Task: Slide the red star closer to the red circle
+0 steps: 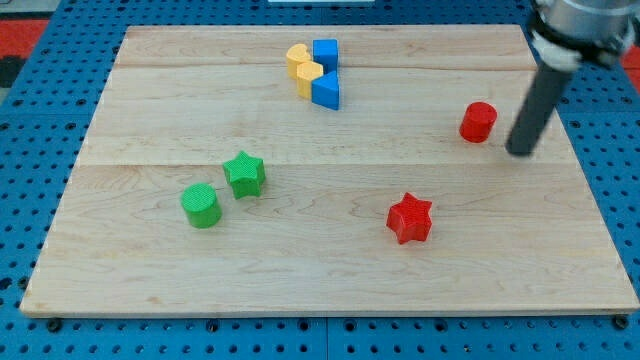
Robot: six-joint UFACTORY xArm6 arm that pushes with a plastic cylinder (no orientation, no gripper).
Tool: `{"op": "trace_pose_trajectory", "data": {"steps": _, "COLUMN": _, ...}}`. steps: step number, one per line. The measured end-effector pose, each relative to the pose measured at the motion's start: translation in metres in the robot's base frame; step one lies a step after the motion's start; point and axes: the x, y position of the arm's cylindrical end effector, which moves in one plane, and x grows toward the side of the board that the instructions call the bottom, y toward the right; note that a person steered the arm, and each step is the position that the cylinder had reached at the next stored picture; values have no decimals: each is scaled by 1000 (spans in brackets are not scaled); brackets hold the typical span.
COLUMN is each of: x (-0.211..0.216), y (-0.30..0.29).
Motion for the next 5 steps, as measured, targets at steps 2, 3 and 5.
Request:
{"op": "trace_pose_trajectory", "data": {"steps": 2, "x": 88, "y": -109}}
{"op": "trace_pose_trajectory", "data": {"steps": 3, "x": 28, "y": -123}}
{"op": "trace_pose_trajectory", "data": {"steps": 5, "x": 80, "y": -134}}
